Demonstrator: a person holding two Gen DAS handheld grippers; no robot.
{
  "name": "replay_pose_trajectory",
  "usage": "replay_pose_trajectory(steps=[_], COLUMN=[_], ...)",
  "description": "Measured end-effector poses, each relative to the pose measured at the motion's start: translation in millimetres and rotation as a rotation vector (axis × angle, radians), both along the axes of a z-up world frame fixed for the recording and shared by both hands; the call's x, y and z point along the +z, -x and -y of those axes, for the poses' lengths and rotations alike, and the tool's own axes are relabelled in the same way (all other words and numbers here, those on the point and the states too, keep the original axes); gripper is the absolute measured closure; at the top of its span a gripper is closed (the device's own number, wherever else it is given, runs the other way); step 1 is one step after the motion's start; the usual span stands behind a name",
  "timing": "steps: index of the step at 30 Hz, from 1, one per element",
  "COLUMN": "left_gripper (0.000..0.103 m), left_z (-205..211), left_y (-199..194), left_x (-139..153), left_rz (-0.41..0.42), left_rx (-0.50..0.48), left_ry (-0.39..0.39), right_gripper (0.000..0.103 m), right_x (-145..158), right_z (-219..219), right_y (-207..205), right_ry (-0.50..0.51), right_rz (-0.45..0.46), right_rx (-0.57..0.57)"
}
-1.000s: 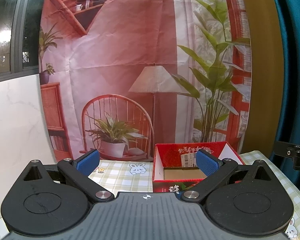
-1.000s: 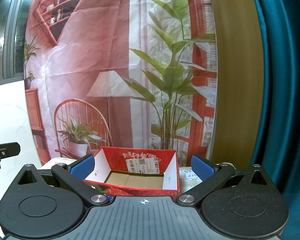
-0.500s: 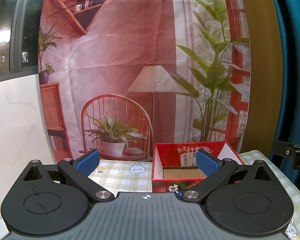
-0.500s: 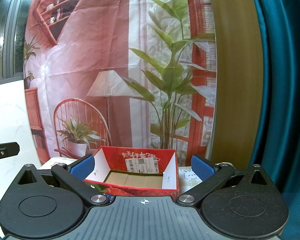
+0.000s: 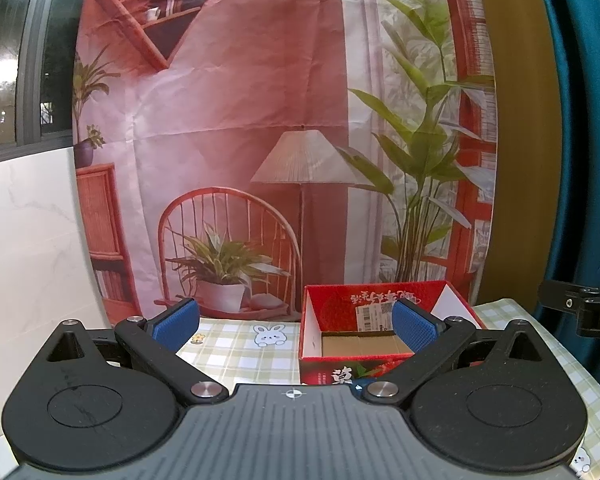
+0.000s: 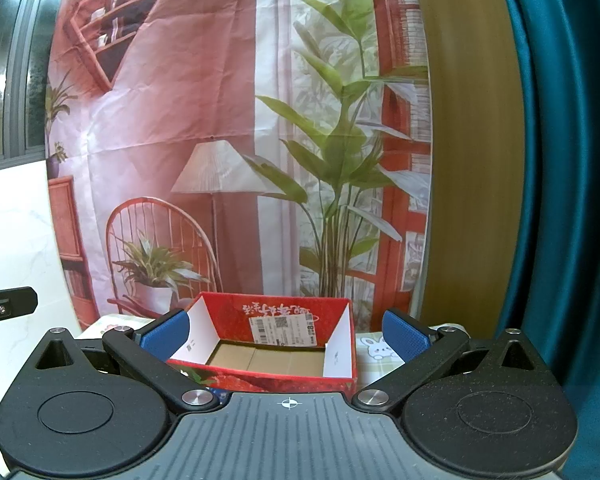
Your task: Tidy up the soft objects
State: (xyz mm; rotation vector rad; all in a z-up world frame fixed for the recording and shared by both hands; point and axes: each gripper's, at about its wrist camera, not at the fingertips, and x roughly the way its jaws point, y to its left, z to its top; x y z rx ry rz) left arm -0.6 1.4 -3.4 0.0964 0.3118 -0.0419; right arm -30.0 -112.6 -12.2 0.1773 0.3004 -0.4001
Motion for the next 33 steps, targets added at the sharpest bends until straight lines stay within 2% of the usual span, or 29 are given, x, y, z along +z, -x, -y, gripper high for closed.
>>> replay_pose_trajectory(steps=[26, 33], left_gripper=[0.000, 0.000], left_z=[-0.3, -1.8], left_y=[-0.8, -3.9], left_x=[-1.2, -5.0], left_rz=[-0.007, -0.020], left_rx=[-0.004, 0.000], left_ry=[0.003, 0.010], right_gripper=[0.000, 0.000], right_x=[-0.1, -8.0], right_z=[-0.2, 3.2], right_y=[-0.7, -2.0], right_ry=[-0.002, -0.007], right_rz=[0.000, 0.001], right_rx=[0.001, 0.004])
